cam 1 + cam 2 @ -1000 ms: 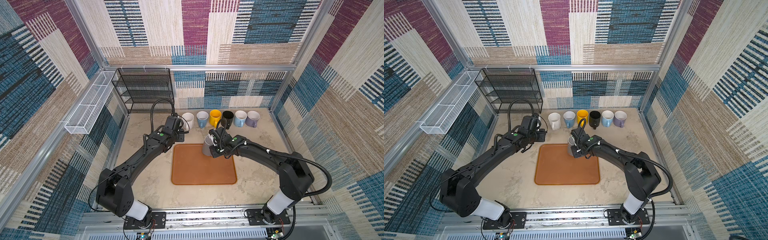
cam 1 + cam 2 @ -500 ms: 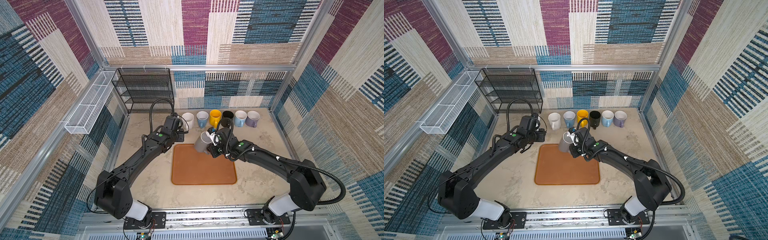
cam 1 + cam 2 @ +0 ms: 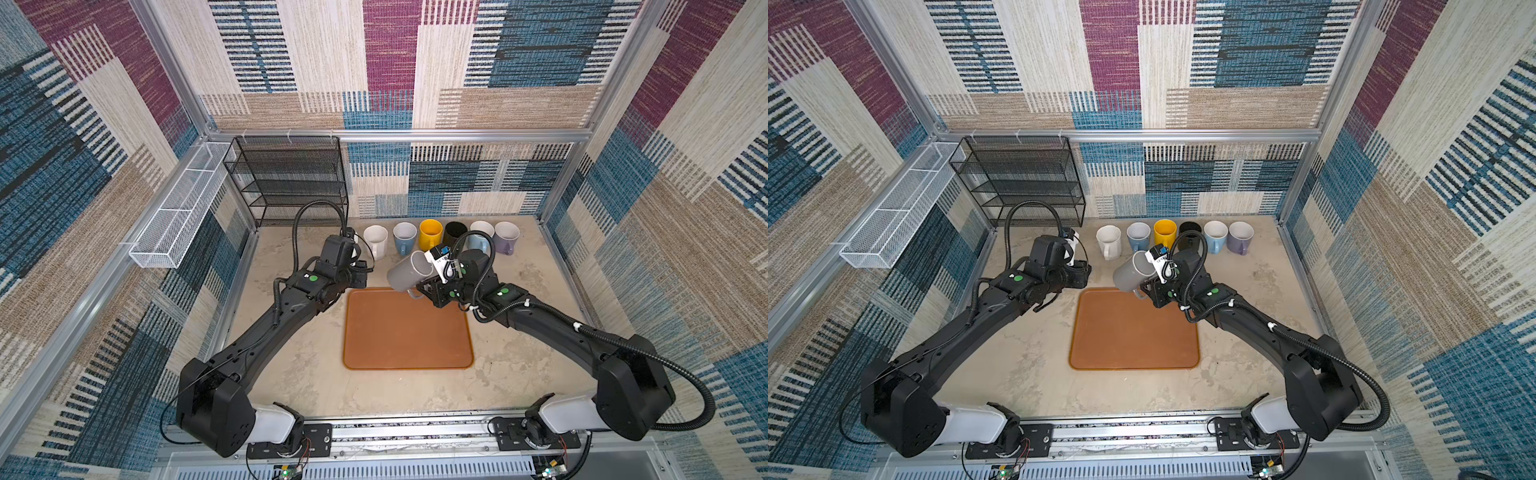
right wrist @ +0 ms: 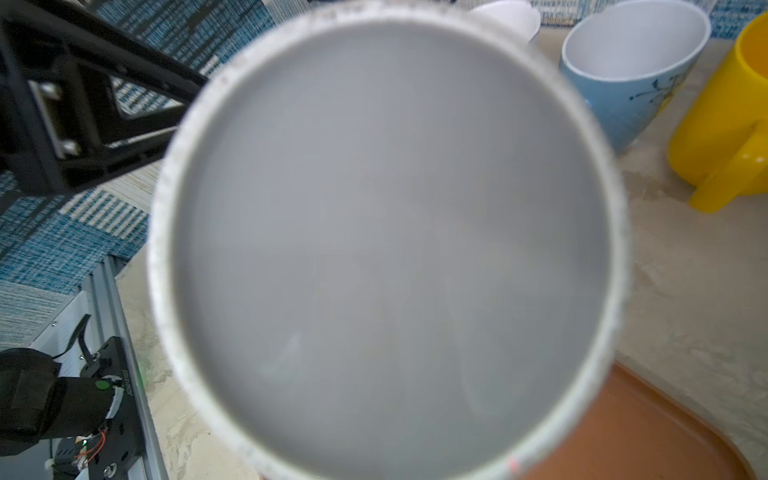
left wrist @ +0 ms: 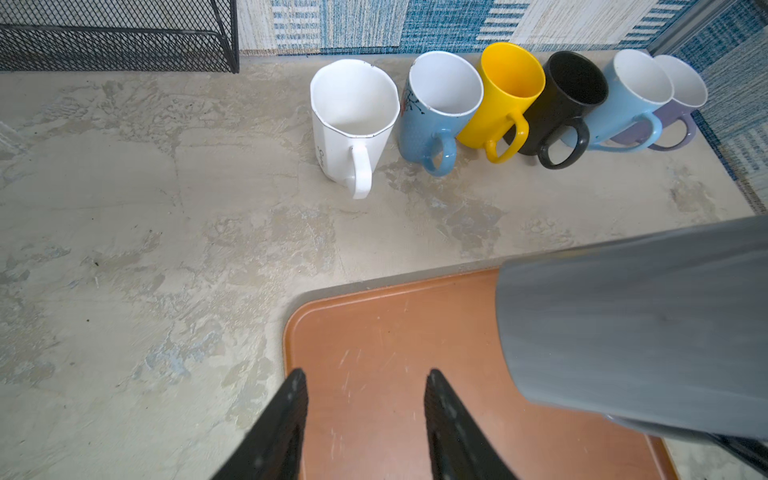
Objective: Turn the mug right side up
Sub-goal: 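Lift the grey mug off the tray with the right gripper toward the left gripper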
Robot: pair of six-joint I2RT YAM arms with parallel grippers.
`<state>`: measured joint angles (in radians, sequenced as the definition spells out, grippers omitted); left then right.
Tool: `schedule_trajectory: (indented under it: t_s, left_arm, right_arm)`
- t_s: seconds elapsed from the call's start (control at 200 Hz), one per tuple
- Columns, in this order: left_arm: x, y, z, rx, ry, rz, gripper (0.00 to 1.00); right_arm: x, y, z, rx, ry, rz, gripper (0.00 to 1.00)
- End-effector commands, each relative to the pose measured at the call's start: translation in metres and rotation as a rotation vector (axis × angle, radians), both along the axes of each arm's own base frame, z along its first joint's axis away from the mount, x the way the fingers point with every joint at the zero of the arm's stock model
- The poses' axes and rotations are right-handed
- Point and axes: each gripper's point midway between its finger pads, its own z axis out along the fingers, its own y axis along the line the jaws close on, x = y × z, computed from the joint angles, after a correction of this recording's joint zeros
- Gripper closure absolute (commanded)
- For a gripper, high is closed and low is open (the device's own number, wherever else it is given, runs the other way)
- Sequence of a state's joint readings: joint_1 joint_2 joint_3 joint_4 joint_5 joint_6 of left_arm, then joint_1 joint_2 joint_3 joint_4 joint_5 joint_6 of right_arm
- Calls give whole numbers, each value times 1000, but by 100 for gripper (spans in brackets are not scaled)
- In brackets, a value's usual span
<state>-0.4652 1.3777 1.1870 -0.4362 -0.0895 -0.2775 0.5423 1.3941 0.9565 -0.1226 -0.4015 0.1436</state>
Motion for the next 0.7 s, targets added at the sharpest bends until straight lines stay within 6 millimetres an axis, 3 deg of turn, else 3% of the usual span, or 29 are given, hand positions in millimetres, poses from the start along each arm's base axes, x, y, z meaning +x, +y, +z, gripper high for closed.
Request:
schedule_trajectory:
  t_s: [0.0,0.376,0.696]
  left_arm:
    - [0,-10,14,-34,-46,-61,53]
    - [-7,-19,41,-129,-118,-101,53]
    - [-15,-20,55,-152,-174,-136,52]
  right_arm:
    - [6,8,42,123,-120,38,100]
    - [8,0,79,213,-190,38,100]
    - [12,1,94,279,-203,72,100]
